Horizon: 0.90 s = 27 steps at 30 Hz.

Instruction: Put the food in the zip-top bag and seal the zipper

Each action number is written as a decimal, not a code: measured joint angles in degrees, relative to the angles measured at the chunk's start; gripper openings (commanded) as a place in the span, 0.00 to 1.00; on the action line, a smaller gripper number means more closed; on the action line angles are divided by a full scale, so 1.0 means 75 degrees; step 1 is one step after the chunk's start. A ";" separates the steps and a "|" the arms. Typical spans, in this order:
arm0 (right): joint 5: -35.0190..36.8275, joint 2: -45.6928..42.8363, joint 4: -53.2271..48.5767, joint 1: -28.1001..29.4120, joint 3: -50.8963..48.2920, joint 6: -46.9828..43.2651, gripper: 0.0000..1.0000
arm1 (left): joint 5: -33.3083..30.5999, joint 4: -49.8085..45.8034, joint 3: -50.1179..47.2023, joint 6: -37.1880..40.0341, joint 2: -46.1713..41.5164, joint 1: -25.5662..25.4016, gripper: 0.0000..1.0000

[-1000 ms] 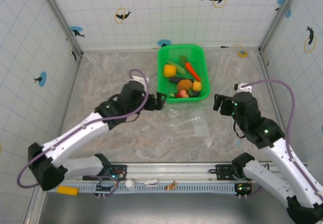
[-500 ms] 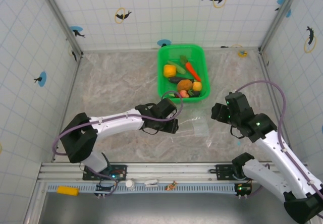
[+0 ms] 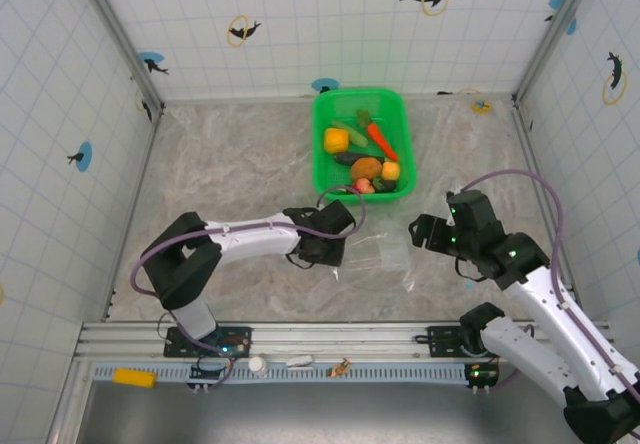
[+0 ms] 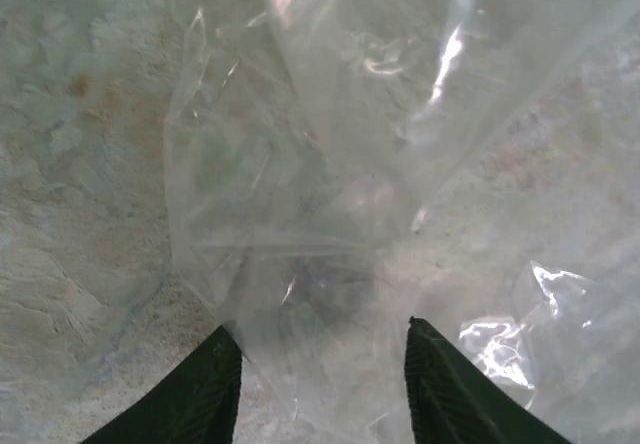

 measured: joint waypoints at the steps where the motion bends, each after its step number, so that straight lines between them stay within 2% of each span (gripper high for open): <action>1: -0.0070 -0.0003 0.0055 0.0000 0.0000 -0.0061 0.95 | -0.0003 0.0006 0.0000 -0.0017 0.0023 0.0047 0.16; 4: -0.0207 0.0000 0.0160 0.0000 0.0003 -0.0248 0.92 | -0.0020 -0.0009 -0.0006 0.0026 0.0029 0.0227 0.00; 7: -0.0256 0.0140 0.0143 0.0000 0.0003 -0.0425 0.92 | -0.0082 -0.0015 -0.0219 0.0248 -0.0187 0.0484 0.00; 10: -0.0530 0.0318 0.0236 -0.0015 -0.0076 -0.0536 0.99 | -0.0239 -0.0303 -0.0729 0.0697 -0.0729 0.0871 0.00; 13: -0.0851 0.0376 0.0341 -0.0015 -0.0358 -0.0481 0.99 | -0.0609 -0.0702 -0.1204 0.1204 -0.1265 0.1329 0.01; 14: -0.0921 0.0411 0.0358 -0.0015 -0.0423 -0.0493 0.96 | -0.0807 -0.0804 -0.1384 0.1405 -0.1443 0.1480 0.08; 16: -0.1052 0.0463 0.0440 -0.0041 -0.0519 -0.0562 0.92 | -0.1355 -0.1067 -0.1629 0.1781 -0.1670 0.1690 0.33; 17: -0.1137 0.0513 0.0507 -0.0076 -0.0565 -0.0624 0.89 | -0.1614 -0.1189 -0.1687 0.1990 -0.1711 0.1740 0.42; 19: -0.1434 0.0691 0.0676 -0.0289 -0.0717 -0.0688 0.86 | -0.2022 -0.1358 -0.1684 0.2279 -0.1708 0.1818 0.52; 22: -0.2022 0.1090 0.0959 -0.0749 -0.1055 -0.0676 0.82 | -0.2532 -0.1684 -0.1381 0.2492 -0.1693 0.1953 0.58; 24: -0.2320 0.1247 0.1163 -0.0962 -0.1311 -0.0627 0.81 | -0.2783 -0.1906 -0.0895 0.2506 -0.1699 0.2008 0.58; 27: -0.2617 0.1504 0.1402 -0.1011 -0.1419 -0.0530 0.79 | -0.2742 -0.2011 0.0047 0.2430 -0.1836 0.2008 0.51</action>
